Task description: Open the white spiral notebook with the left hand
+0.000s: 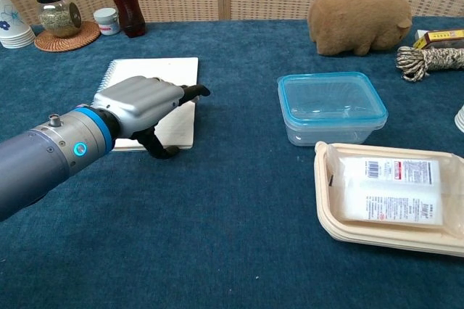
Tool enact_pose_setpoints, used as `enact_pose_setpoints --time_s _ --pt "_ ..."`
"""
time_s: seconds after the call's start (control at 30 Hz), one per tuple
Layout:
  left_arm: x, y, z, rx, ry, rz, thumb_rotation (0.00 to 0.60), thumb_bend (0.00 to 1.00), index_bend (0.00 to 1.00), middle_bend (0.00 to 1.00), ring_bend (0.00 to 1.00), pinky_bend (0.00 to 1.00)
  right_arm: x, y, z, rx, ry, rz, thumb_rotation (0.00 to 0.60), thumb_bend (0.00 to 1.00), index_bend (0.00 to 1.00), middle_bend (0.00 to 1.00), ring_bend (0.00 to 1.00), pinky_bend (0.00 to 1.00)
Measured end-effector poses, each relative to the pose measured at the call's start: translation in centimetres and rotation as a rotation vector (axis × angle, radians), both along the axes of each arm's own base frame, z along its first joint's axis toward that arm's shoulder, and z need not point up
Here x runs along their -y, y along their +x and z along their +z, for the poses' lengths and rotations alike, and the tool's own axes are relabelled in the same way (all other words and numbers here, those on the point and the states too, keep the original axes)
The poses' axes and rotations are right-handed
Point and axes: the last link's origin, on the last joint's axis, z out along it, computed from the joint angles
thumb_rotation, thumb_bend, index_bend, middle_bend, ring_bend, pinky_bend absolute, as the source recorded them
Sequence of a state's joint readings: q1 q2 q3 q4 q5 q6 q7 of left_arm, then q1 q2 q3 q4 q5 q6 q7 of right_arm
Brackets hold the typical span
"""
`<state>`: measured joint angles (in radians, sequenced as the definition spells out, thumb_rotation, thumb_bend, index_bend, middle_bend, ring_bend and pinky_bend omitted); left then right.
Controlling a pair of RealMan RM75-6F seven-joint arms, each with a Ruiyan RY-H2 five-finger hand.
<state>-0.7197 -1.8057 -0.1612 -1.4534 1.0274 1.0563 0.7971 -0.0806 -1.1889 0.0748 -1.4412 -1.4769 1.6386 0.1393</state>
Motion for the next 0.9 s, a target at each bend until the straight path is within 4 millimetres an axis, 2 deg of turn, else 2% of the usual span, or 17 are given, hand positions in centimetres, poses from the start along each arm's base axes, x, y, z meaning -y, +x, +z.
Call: enact_pose_setpoints --time_s 0.13,0.33,0.57,0.9 --pt "-0.2 0.0 -0.1 0.001 0.003 0.004 0.599 0.26 0.09 0.16 0.16 0.11 0.0 0.0 0.0 0.001 0.000 -0.001 0.600 0.29 0.18 0.29 0.25 0.35" --pt "-0.4 0.2 -0.1 0.023 0.015 0.010 0.600 0.36 0.08 0.17 0.16 0.11 -0.2 -0.1 0.1 0.001 -0.009 -0.004 0.600 0.29 0.17 0.29 0.25 0.35" --pt "-0.6 -0.3 0.6 0.050 0.063 0.021 0.599 0.37 0.07 0.17 0.16 0.11 -0.3 -0.2 0.1 0.006 -0.012 -0.004 0.600 0.29 0.18 0.28 0.25 0.35" --pt "-0.3 -2.0 3.3 0.159 0.192 0.093 0.600 0.39 0.05 0.18 0.16 0.11 -0.2 -0.2 0.1 0.024 -0.022 0.008 0.600 0.29 0.17 0.28 0.25 0.35"
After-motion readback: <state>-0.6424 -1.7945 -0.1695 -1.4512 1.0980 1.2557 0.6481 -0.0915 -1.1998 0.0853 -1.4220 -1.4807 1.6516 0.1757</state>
